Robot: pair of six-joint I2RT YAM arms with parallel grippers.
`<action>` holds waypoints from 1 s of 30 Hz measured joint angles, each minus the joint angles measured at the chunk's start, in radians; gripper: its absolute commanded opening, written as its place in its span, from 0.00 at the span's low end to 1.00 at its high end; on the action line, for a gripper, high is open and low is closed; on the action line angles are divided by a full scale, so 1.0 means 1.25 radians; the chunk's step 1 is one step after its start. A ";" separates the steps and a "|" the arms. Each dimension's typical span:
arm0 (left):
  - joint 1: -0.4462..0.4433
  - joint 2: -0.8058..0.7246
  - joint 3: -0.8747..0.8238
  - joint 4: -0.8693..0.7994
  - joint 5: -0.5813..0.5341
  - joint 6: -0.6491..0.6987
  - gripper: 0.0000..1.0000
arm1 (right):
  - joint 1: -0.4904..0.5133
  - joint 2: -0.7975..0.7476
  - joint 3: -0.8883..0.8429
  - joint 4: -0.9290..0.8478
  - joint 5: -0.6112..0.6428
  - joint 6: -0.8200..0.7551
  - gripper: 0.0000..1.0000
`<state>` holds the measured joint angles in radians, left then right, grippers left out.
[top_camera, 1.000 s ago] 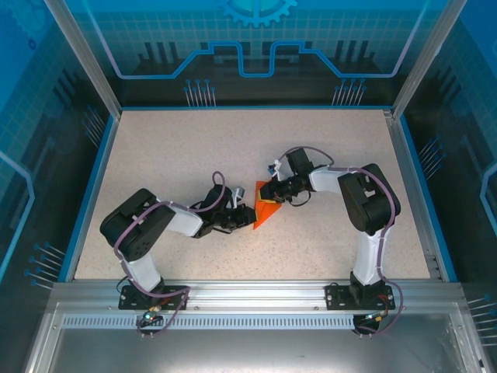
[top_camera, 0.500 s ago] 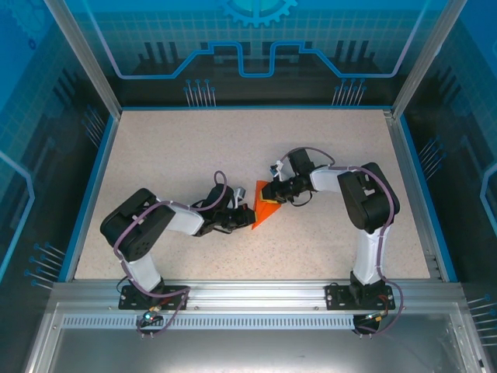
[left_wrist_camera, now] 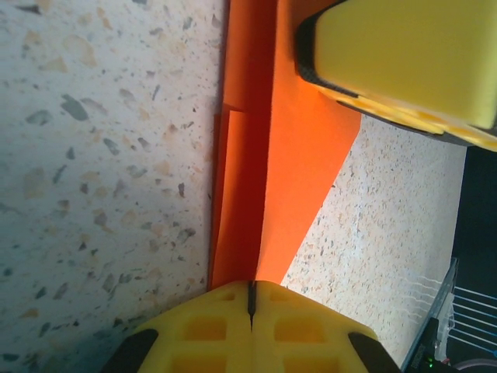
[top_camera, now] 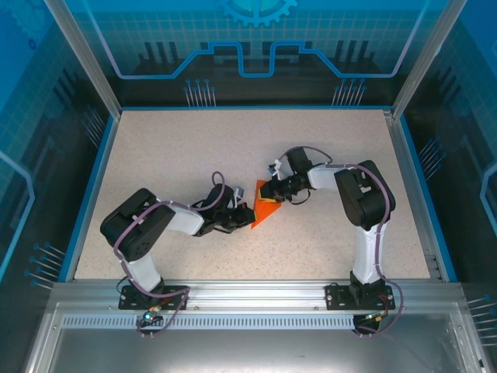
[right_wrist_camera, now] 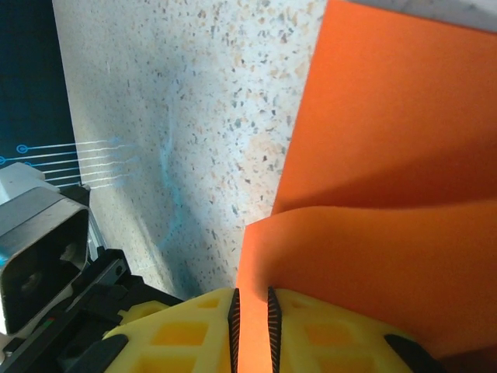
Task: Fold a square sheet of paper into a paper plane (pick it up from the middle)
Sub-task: Fourth fold the wing at the center of the table.
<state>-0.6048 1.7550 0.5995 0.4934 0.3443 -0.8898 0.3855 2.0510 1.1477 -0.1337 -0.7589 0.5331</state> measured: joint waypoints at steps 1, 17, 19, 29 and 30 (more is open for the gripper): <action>0.000 0.000 0.000 -0.001 0.000 -0.002 0.00 | 0.000 0.004 0.002 -0.003 0.002 0.000 0.19; 0.000 0.000 0.010 -0.021 -0.003 -0.021 0.00 | 0.001 0.002 0.004 -0.011 0.011 -0.002 0.20; 0.000 0.000 0.014 -0.031 -0.002 -0.023 0.00 | 0.003 -0.005 0.004 -0.011 0.011 -0.002 0.20; 0.000 0.000 0.017 -0.038 -0.002 -0.023 0.00 | 0.038 -0.013 0.004 -0.004 0.015 -0.002 0.20; 0.000 0.000 0.017 -0.038 -0.002 -0.023 0.00 | 0.038 -0.013 0.004 -0.004 0.017 -0.002 0.20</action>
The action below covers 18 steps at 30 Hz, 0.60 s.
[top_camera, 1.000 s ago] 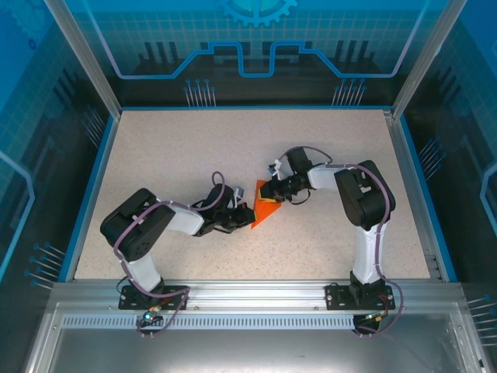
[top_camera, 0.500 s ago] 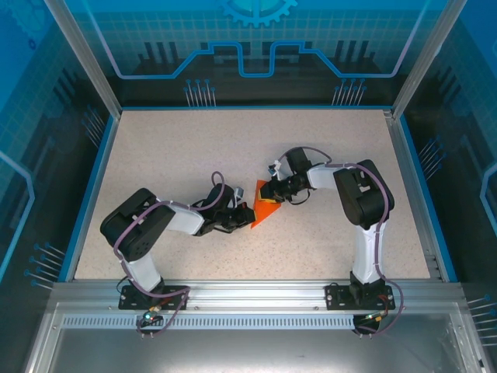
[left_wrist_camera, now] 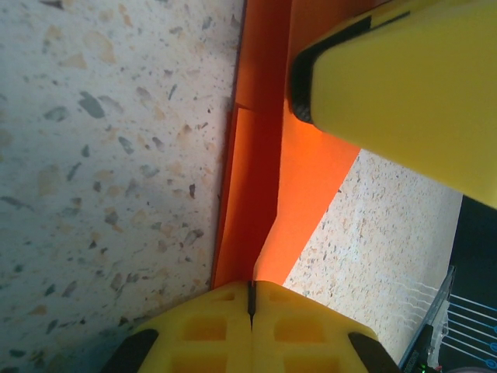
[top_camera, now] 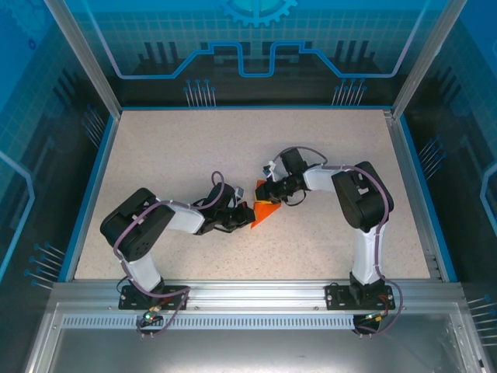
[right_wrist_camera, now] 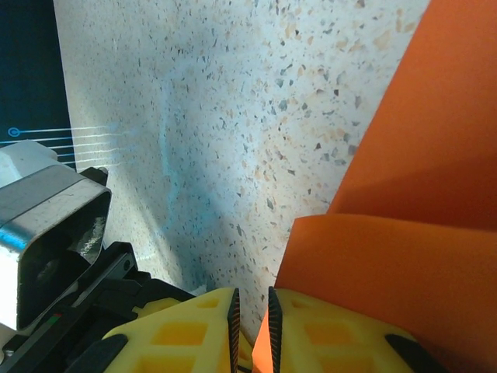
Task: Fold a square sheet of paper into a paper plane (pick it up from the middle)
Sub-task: Fourth fold the wing at the center of the table.
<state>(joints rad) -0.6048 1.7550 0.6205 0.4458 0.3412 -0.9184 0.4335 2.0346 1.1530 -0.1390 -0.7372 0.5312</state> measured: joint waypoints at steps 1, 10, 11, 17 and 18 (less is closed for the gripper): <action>0.000 0.000 0.000 0.000 0.000 0.000 0.00 | 0.000 0.000 0.000 -0.001 0.004 0.000 0.20; 0.000 0.000 0.006 -0.013 0.000 0.001 0.00 | -0.002 0.000 0.001 -0.026 0.058 -0.001 0.19; 0.000 0.000 0.006 -0.013 0.000 0.001 0.00 | -0.002 0.000 0.001 -0.026 0.060 -0.001 0.19; 0.000 -0.001 0.015 -0.032 0.000 0.005 0.05 | -0.002 0.002 0.004 -0.030 0.060 -0.004 0.19; 0.000 -0.002 0.015 -0.034 0.000 0.007 0.05 | -0.002 0.002 0.005 -0.033 0.060 -0.006 0.19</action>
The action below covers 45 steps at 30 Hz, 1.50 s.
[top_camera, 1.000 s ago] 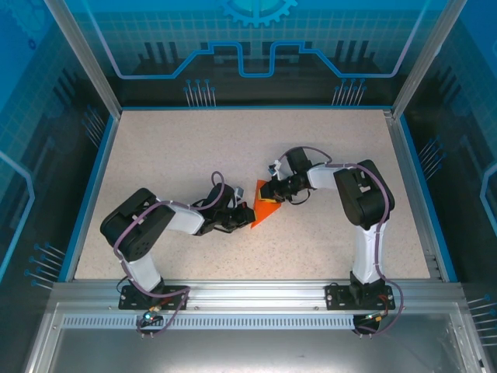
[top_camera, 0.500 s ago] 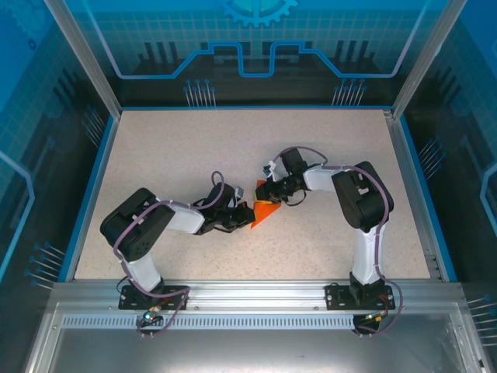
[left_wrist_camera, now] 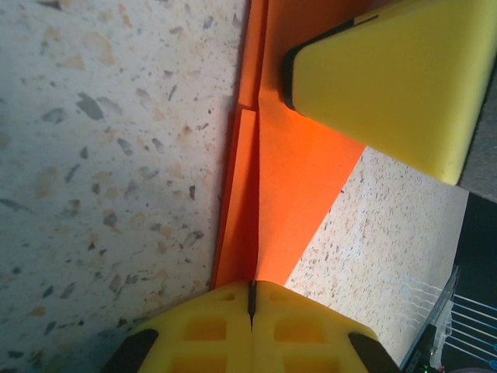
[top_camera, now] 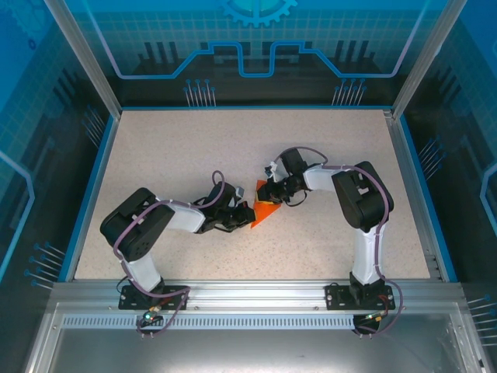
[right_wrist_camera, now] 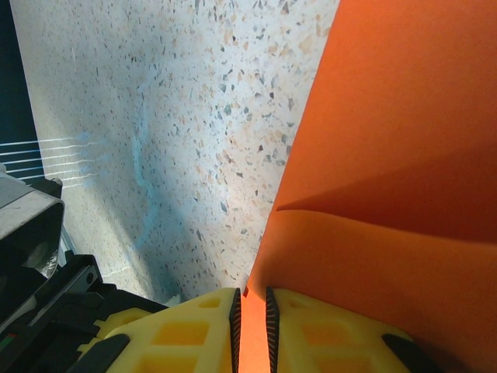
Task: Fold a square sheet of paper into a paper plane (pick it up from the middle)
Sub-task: Fourth fold the wing at the center of the table.
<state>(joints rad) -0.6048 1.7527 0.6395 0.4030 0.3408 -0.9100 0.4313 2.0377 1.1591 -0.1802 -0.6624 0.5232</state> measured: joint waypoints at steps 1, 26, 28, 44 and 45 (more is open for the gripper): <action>0.000 -0.002 0.000 -0.003 0.000 0.002 0.06 | 0.000 0.001 0.001 -0.002 0.000 -0.001 0.19; -0.007 -0.094 0.006 -0.159 -0.048 0.063 0.22 | 0.000 0.011 0.020 -0.035 -0.008 -0.024 0.19; -0.008 -0.094 0.006 -0.166 -0.049 0.063 0.23 | -0.001 0.011 0.020 -0.035 -0.009 -0.024 0.19; -0.020 -0.094 0.025 -0.159 -0.048 0.081 0.26 | -0.004 0.014 0.021 -0.035 -0.020 -0.025 0.19; -0.020 -0.094 0.031 -0.162 -0.048 0.081 0.24 | -0.004 0.014 0.021 -0.035 -0.020 -0.025 0.19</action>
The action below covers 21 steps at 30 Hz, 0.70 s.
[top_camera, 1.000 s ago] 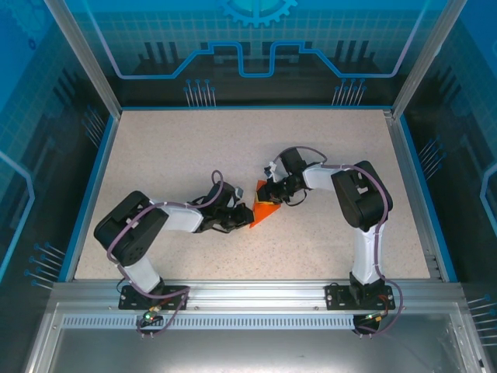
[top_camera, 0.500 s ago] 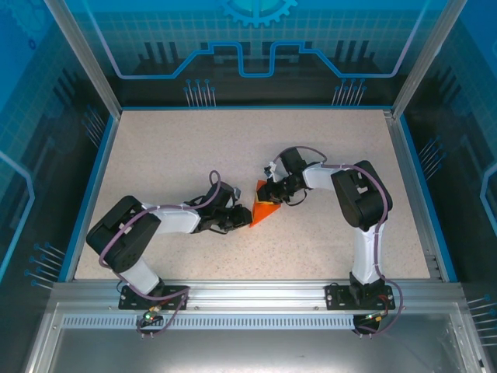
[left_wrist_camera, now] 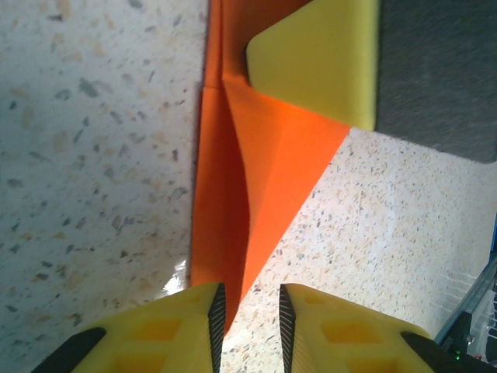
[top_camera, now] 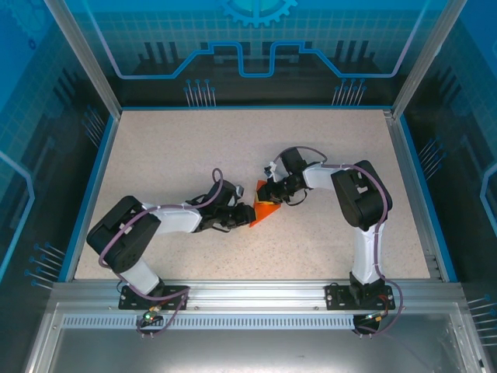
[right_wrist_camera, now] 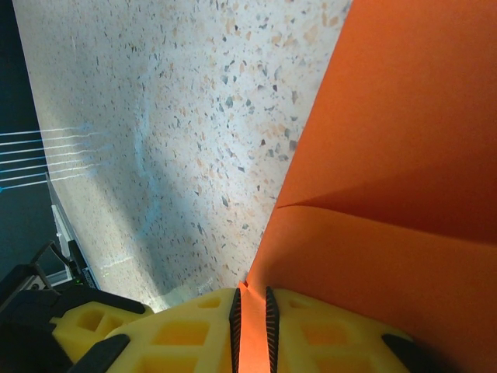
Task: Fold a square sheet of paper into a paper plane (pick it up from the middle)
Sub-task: Fourth fold the wing at the center of the table.
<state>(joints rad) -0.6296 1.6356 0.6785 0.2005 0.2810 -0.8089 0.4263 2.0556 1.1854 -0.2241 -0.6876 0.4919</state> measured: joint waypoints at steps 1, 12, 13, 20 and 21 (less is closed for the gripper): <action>0.000 0.000 0.005 -0.003 0.000 0.001 0.22 | -0.001 0.000 0.000 0.000 0.000 0.000 0.19; -0.005 0.020 0.018 -0.052 -0.021 0.005 0.21 | -0.001 0.001 0.000 0.000 -0.002 0.000 0.19; -0.005 0.023 0.018 -0.055 -0.022 0.006 0.20 | -0.001 0.001 0.000 0.000 -0.002 0.000 0.19; -0.009 0.033 0.032 -0.073 -0.028 0.006 0.14 | -0.001 0.001 0.000 0.000 -0.003 -0.002 0.19; -0.010 0.034 0.033 -0.077 -0.030 0.006 0.13 | -0.001 0.001 0.000 0.000 -0.003 -0.002 0.19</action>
<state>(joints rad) -0.6418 1.6779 0.7200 0.1047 0.2440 -0.8017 0.4248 2.0571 1.1858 -0.2241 -0.6918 0.4889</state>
